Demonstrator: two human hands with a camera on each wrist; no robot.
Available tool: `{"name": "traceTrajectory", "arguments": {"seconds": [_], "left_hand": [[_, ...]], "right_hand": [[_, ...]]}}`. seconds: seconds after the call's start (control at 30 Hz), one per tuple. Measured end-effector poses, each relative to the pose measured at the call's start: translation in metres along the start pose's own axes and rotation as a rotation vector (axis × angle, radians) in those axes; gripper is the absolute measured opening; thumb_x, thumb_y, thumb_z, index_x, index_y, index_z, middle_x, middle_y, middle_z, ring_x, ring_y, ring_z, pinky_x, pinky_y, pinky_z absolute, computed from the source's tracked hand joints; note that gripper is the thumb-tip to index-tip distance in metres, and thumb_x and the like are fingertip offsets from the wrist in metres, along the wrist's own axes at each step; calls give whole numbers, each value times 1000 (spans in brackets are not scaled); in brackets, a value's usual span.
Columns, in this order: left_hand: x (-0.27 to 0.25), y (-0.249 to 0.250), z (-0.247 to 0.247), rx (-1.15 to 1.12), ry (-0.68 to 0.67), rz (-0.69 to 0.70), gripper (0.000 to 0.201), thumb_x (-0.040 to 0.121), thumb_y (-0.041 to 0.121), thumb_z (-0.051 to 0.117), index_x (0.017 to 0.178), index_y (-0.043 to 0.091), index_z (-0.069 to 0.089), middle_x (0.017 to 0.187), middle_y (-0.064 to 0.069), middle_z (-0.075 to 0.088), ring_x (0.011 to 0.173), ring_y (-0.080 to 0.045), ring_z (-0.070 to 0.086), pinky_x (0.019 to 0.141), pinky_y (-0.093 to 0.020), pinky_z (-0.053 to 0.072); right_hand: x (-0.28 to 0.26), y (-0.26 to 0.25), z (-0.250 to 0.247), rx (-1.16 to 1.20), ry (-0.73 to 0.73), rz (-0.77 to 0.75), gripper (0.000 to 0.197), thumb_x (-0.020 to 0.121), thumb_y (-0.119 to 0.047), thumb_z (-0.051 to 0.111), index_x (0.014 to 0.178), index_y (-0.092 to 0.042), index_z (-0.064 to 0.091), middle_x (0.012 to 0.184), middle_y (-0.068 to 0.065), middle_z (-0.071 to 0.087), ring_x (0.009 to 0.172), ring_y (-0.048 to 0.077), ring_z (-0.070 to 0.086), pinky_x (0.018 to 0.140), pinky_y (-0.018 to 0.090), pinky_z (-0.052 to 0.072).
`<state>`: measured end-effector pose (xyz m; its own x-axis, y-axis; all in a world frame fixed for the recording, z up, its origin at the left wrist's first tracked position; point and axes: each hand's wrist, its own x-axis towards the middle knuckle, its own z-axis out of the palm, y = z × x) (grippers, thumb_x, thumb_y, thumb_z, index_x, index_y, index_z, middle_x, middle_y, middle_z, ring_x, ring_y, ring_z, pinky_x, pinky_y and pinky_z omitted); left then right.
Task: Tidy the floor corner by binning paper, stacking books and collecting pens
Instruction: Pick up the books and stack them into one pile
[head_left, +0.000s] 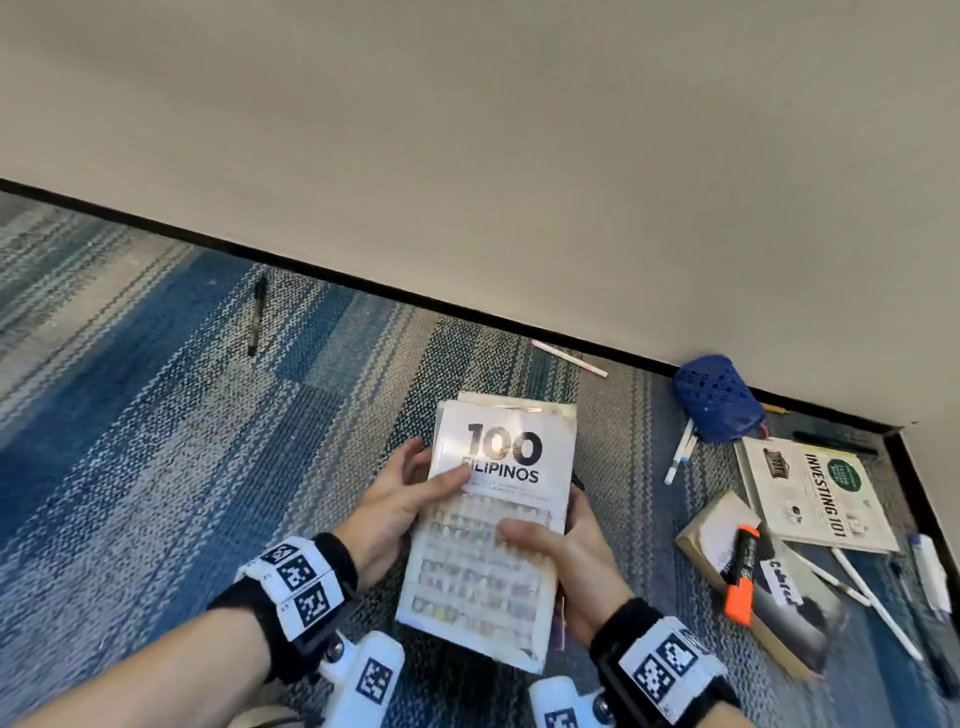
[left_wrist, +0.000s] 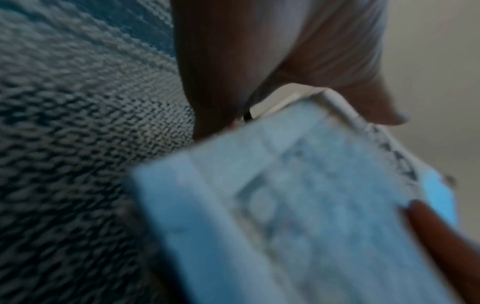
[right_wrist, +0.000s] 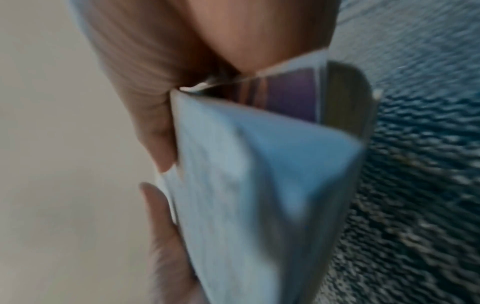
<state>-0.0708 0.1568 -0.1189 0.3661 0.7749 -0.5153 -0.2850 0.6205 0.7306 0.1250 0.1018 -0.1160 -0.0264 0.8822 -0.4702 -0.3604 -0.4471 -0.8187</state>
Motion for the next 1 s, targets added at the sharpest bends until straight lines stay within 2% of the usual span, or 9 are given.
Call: {"name": "traceTrajectory", "arguments": {"seconds": [0.07,0.2,0.37,0.5,0.67,0.73,0.83,0.9,1.0], "left_hand": [[0,17,0,17,-58,11,119,41,37,97,141,14,37,127,-16,62,106,-36,66,82,-47,57],[-3,49,10,199,-190,152,96,49,24,93,132,14,46,118,-15,67,106,-35,66,87,-50,55],[-5,51,13,500,-221,435,106,52,7,92,132,32,27,123,1,61,117,-11,60,92,-23,52],[-3,19,-13,428,-250,281,111,49,6,94,131,41,28,131,-7,56,126,-21,54,98,-38,50],[7,20,-18,386,-249,268,102,61,-20,78,127,40,28,131,-14,52,121,-17,56,90,-26,53],[11,27,-16,412,-251,285,103,59,-5,86,124,51,30,133,-9,53,123,-17,55,95,-33,52],[7,34,-19,506,-208,282,97,57,14,91,128,44,31,127,-3,59,119,-14,58,99,-40,50],[3,35,-21,513,-122,268,93,55,27,92,128,40,36,120,0,65,110,-12,64,93,-43,53],[4,25,-20,390,15,185,85,58,46,87,130,31,44,109,0,72,95,-18,72,84,-43,56]], "right_hand": [[-4,-13,7,19,-54,-76,86,58,9,77,132,-14,39,111,16,70,98,36,69,73,46,58],[-5,-30,10,-136,-113,-229,87,64,8,77,136,-15,35,122,14,65,110,32,65,85,43,56],[2,-23,2,-369,-79,-282,83,65,-17,85,134,1,42,118,4,69,111,18,65,87,26,54],[4,-15,2,-596,-106,-224,99,62,-32,89,140,-11,32,128,-5,62,120,6,58,101,26,47],[20,-17,-1,-755,-91,-196,93,64,-22,88,139,-10,35,128,-4,60,120,5,56,103,31,47],[27,-22,-2,-795,-98,-207,91,65,-26,88,139,-14,37,128,-5,61,121,9,56,104,39,47],[28,-29,-2,-763,-75,-199,90,63,-27,89,137,-16,40,127,0,63,121,18,58,102,49,47],[24,-34,1,-692,-78,-176,85,65,-26,89,135,-17,42,126,2,64,119,21,60,98,47,50],[21,-33,14,-630,-47,-158,72,74,-45,79,133,-26,43,122,-8,65,110,8,64,90,32,55]]}}
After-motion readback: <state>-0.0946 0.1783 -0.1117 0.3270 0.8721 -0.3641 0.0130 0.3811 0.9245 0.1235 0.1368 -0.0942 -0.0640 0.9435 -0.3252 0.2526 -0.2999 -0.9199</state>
